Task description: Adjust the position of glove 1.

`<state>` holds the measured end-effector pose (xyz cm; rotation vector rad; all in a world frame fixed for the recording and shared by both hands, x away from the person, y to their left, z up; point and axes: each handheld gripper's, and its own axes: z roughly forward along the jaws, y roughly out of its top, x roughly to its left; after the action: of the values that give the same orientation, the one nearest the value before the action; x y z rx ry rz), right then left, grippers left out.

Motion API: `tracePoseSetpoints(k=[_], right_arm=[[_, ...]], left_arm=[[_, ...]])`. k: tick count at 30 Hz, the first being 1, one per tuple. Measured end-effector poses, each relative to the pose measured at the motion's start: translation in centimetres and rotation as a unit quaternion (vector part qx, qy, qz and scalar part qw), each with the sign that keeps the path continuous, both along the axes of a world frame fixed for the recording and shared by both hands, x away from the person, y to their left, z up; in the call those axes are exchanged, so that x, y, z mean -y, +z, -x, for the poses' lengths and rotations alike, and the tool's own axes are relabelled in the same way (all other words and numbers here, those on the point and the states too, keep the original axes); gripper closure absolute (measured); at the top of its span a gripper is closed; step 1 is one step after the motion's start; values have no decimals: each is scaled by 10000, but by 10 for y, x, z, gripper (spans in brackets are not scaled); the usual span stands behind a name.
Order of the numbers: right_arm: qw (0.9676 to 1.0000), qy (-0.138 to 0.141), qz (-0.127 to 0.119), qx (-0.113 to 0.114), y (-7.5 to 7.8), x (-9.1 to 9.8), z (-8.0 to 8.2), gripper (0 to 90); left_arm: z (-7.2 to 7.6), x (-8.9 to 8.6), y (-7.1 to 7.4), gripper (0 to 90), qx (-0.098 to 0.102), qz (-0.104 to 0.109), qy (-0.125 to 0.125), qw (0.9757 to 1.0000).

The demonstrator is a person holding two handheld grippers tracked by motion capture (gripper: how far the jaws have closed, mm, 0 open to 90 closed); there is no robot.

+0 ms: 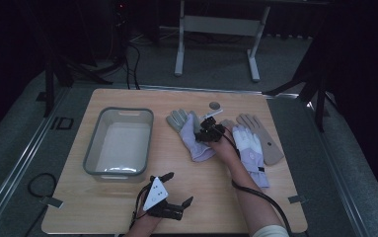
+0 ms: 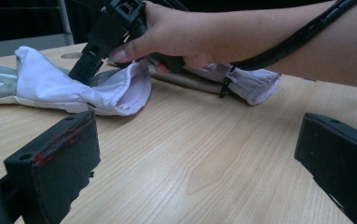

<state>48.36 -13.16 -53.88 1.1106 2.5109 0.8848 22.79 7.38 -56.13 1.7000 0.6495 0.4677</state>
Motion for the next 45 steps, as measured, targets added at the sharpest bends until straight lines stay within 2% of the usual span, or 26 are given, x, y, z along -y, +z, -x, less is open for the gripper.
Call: tracePoseSetpoints(k=[1, 2, 6, 10, 12, 18, 20, 22, 25, 26, 27, 28, 29, 30, 31, 32, 33, 36, 37, 38, 39, 42, 45], right_arm=[[10000, 0, 0, 0, 0, 0, 0, 681], [10000, -45, -37, -1, 0, 0, 1, 767], [9995, -281, -140, -24, 0, -1, 4, 829], [9990, -428, -120, 2, 4, -5, 8, 866], [9978, -560, -327, -100, 6, -6, 12, 868], [9949, -781, -636, -3, 22, -3, 27, 872], [9924, -914, -818, 21, 30, 1, 34, 873], [9911, -990, -879, 125, 38, 4, 42, 873], [9858, -1182, -1185, 134, 47, 14, 55, 873], [9858, -1182, -1185, 134, 47, 14, 55, 873], [9812, -1348, -1374, 124, 50, 20, 69, 872], [9800, -1379, -1430, 124, 51, 22, 73, 872], [9789, -1436, -1443, 158, 52, 24, 80, 872], [9789, -1436, -1443, 158, 52, 24, 80, 872], [9760, -1534, -1532, 201, 55, 28, 92, 872], [9760, -1534, -1532, 201, 55, 28, 92, 872], [9727, -1659, -1599, 283, 58, 31, 104, 871], [9717, -1714, -1586, 348, 59, 32, 113, 871], [9690, -1796, -1655, 367, 60, 33, 122, 871], [9690, -1796, -1655, 367, 60, 33, 122, 871], [9673, -1852, -1703, 330, 57, 35, 127, 870], [9642, -1982, -1736, 282, 53, 39, 131, 870], [9648, -2066, -1604, 275, 45, 42, 134, 870]], left_arm=[[0, 0, 0, 0, 0, 0, 0, 10000], [0, 0, 0, 0, -11, 0, 1, 10000], [0, 0, 0, 0, -16, 4, 5, 10000], [0, 0, 0, 0, -5, -4, 4, 10000], [0, 0, 0, 0, 4, -4, 7, 10000], [0, 0, 0, 0, -5, 17, 25, 10000], [0, 0, 0, 0, -2, 14, 29, 10000], [0, 0, 0, 0, 13, 10, 34, 10000], [0, 0, 0, 0, 24, -6, 36, 10000], [0, 0, 0, 0, 24, -6, 36, 10000], [0, 0, 0, 0, 22, 3, 49, 10000], [1, 0, 0, 0, 19, 8, 55, 10000], [1, 0, 0, 0, 21, 5, 57, 10000], [1, 0, 0, 0, 21, 5, 57, 10000], [1, 0, 0, 0, 17, 10, 59, 10000], [1, 0, 0, 0, 17, 10, 59, 10000], [1, 0, 0, 0, 21, 10, 62, 10000], [1, 0, 0, 0, 20, 9, 56, 10000], [1, 0, 0, 0, 18, 5, 54, 10000], [1, 0, 0, 0, 18, 5, 54, 10000], [1, 0, 0, 0, 18, 13, 53, 10000], [1, 0, 0, 0, 19, 1, 44, 10000], [1, 0, 0, 0, 14, 2, 46, 10000]])
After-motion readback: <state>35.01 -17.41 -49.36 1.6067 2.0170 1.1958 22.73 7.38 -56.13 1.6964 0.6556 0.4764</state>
